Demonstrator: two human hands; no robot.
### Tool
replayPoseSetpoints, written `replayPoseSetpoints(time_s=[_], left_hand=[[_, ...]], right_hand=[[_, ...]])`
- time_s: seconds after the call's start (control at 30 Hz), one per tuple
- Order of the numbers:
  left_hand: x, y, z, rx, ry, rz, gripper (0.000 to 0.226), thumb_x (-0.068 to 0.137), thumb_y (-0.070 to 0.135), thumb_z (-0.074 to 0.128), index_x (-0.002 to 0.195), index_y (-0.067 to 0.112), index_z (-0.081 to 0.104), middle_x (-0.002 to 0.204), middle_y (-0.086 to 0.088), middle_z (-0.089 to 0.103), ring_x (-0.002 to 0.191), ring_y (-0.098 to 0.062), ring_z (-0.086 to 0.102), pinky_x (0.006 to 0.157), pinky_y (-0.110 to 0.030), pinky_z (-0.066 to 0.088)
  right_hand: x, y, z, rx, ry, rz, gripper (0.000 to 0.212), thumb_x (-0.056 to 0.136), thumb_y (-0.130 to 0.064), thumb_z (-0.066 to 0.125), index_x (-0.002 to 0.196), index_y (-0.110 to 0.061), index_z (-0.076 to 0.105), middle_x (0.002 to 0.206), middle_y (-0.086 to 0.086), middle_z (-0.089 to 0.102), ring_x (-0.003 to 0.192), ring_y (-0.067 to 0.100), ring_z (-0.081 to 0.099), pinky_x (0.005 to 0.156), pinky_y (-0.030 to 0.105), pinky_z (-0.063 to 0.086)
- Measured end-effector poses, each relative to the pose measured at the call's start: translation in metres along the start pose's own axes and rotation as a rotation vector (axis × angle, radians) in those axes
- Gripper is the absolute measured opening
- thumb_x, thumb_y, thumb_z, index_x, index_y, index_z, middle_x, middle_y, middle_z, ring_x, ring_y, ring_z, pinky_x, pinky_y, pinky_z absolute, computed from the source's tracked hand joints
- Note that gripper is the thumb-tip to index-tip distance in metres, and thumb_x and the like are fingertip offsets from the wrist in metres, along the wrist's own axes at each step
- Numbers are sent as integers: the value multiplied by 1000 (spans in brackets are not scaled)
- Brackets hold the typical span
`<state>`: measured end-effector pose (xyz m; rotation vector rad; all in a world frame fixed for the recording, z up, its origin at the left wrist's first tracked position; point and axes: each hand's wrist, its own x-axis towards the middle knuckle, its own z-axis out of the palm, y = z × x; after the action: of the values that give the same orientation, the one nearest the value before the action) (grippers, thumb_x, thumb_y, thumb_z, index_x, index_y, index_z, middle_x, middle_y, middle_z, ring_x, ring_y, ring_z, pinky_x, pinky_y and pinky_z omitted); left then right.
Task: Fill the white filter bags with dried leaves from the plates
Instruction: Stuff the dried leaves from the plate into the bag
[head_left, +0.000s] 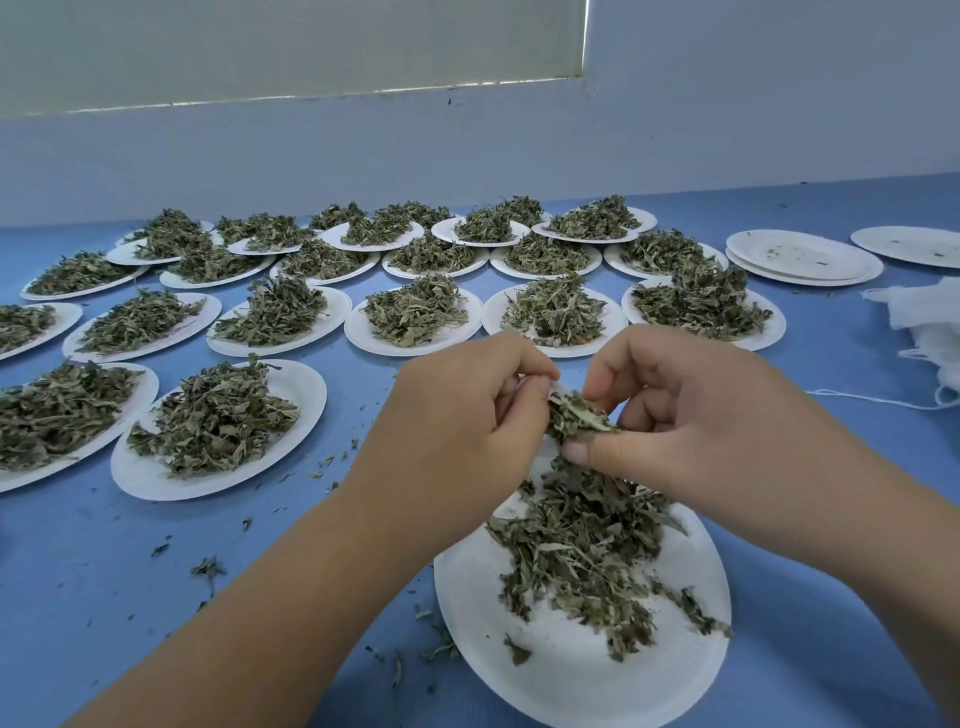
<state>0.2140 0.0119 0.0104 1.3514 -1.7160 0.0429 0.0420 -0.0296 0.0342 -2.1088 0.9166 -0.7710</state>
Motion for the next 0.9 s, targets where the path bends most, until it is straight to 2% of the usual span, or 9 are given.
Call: replayPoseSetpoints(time_s=[0.13,0.23,0.33,0.43,0.53,0.6,0.67,0.8,0.9], left_hand=[[0,0,0,16,-6,-11,10,85,15,59,83,16,68,52,2,48,52,-7,42,48,-13,30],[0,0,0,25,-17,-24,10,84,16,58,83,17,69,52,2,50,54,-9,45,48,-16,32],[0,1,0,-6,-27,-44,11,84,16,58,82,16,69,54,0,51,49,-6,42,46,-13,30],[0,4,-1,-67,-45,-77,12,85,15,58,82,17,69,58,-2,52,45,-5,39,46,-11,29],[0,5,0,-148,-53,-137,16,88,9,62,81,21,69,56,-5,52,46,-7,40,46,-10,31],[1,7,0,-192,-59,-179,20,89,8,62,79,25,68,56,-7,52,47,-6,40,47,-10,31],[1,8,-1,-241,-68,-214,21,89,9,62,79,26,68,57,-8,51,46,-4,40,46,-9,32],[1,10,-1,-315,-73,-255,21,89,8,61,77,25,68,57,-10,50,44,-3,39,45,-6,32],[1,11,0,-292,-86,-241,20,89,8,62,78,23,68,56,-8,48,45,-3,38,45,-7,32]], right_hand=[[1,0,0,82,-16,13,41,51,-43,80,83,-30,59,79,-9,65,54,6,56,56,28,44],[1,0,0,111,-5,-1,49,45,-55,78,82,-29,60,79,-6,66,55,9,58,58,33,50],[1,1,2,136,19,-16,36,57,-52,74,82,-28,62,78,-4,65,56,14,63,59,40,56],[1,3,5,79,86,-80,20,68,-45,68,84,-32,66,73,-5,65,55,17,62,61,44,56],[0,4,5,-56,158,-167,13,73,-43,66,85,-38,67,59,0,62,50,15,56,54,36,50],[-1,5,5,-113,178,-206,9,73,-39,68,82,-37,69,59,-4,61,53,13,56,50,26,46],[0,7,5,-182,183,-222,4,73,-35,70,76,-33,71,62,-10,60,60,10,57,53,19,43],[1,8,7,-313,182,-245,3,73,-28,76,74,-30,74,66,-15,56,69,7,57,59,16,41],[1,9,8,-332,171,-228,11,73,-39,68,80,-34,75,67,-13,51,72,8,53,59,14,37]])
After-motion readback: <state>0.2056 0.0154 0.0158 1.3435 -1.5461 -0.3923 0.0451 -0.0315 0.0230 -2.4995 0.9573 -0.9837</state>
